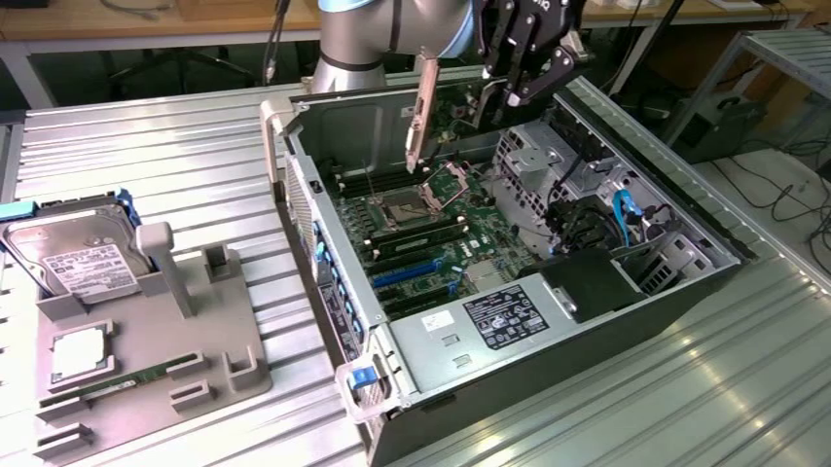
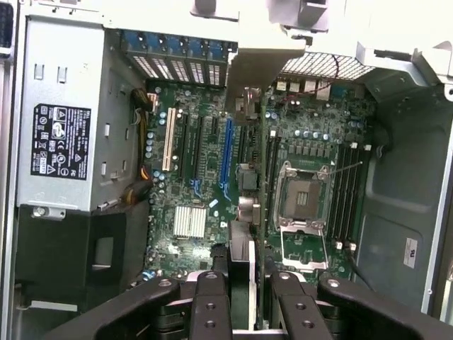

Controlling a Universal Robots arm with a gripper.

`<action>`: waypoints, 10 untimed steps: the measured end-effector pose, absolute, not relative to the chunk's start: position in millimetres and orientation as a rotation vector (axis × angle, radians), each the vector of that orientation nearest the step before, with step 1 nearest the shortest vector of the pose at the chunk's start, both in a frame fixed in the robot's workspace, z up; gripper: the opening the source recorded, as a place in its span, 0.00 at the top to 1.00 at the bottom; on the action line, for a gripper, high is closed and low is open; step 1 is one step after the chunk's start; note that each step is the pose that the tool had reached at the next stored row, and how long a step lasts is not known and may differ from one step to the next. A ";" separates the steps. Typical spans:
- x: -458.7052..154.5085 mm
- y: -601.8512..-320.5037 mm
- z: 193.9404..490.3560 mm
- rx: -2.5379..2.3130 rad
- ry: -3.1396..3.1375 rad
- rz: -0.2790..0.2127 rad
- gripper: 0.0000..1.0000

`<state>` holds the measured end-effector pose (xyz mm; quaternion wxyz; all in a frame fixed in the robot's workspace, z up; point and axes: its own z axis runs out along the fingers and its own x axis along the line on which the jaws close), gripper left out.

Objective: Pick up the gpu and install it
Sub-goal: 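Insert the gpu into the slot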

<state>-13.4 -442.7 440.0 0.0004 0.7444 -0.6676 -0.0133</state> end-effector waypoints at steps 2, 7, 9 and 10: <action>-13.4 -442.7 435.5 2.334 -2.102 -0.042 0.73; -13.4 -442.7 426.3 2.272 -2.170 -0.042 0.73; -13.4 -442.7 422.5 2.237 -2.206 -0.042 0.73; -13.4 -442.7 420.8 2.227 -2.216 -0.042 0.73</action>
